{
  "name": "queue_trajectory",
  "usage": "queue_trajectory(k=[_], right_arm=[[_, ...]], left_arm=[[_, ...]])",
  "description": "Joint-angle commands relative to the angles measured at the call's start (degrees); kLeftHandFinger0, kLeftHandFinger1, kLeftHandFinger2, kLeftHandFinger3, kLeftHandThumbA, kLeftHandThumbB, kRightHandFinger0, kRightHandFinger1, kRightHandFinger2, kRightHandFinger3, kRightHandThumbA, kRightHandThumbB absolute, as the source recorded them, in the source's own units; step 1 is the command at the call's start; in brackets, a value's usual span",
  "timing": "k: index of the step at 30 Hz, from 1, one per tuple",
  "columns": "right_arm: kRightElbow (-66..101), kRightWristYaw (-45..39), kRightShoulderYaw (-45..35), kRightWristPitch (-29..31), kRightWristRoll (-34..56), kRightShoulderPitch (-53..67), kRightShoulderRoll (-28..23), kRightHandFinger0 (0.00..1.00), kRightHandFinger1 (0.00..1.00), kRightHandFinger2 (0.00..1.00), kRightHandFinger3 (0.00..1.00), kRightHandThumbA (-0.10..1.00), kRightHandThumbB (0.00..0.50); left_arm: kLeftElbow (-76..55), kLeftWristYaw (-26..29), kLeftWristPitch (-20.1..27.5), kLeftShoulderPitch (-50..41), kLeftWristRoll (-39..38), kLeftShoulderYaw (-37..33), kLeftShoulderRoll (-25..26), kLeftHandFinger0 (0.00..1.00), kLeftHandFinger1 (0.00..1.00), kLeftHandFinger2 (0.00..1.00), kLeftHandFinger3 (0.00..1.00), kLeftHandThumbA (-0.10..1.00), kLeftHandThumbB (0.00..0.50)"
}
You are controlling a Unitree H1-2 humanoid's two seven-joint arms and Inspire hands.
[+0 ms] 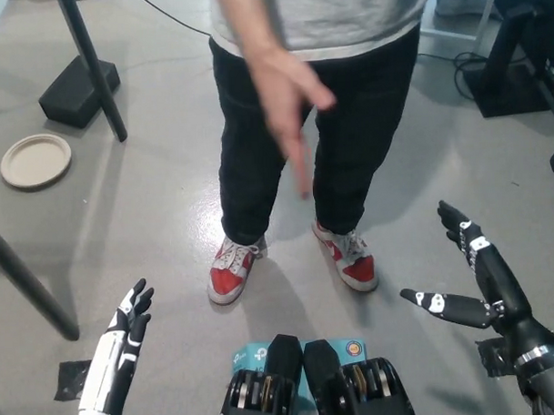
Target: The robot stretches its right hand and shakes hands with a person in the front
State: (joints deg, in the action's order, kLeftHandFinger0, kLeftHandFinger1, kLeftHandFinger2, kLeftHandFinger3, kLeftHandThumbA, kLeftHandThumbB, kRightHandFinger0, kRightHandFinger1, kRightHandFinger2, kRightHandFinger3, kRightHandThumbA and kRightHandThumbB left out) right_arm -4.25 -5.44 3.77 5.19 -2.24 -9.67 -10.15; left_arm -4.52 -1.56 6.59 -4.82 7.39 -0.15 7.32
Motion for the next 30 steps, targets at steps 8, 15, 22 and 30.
queue_trajectory(k=[8,15,22,30], right_arm=[[18.4,0.8,-2.4,-15.0,1.0,-5.5,3.5,1.00,1.00,1.00,1.00,1.00,0.371],[19.3,-0.1,-0.6,-21.2,-0.9,-12.8,4.6,1.00,1.00,1.00,1.00,1.00,0.401],[14.8,-1.2,-1.2,-25.3,2.3,-19.4,5.7,1.00,1.00,1.00,1.00,1.00,0.394],[2.4,-0.2,-0.3,-23.3,0.1,-27.5,6.5,1.00,1.00,1.00,1.00,1.00,0.398]], left_arm=[[-10.0,-0.3,4.4,-1.5,-4.4,0.9,-1.5,1.00,1.00,1.00,1.00,1.00,0.198],[-3.1,2.0,6.3,-1.1,-0.4,2.3,-1.1,1.00,1.00,1.00,1.00,1.00,0.162],[0.1,1.4,8.2,-0.2,-0.7,2.8,-0.7,1.00,1.00,1.00,1.00,1.00,0.136],[-0.7,1.0,6.4,0.8,-0.2,3.3,-0.5,1.00,1.00,1.00,1.00,1.00,0.147]])
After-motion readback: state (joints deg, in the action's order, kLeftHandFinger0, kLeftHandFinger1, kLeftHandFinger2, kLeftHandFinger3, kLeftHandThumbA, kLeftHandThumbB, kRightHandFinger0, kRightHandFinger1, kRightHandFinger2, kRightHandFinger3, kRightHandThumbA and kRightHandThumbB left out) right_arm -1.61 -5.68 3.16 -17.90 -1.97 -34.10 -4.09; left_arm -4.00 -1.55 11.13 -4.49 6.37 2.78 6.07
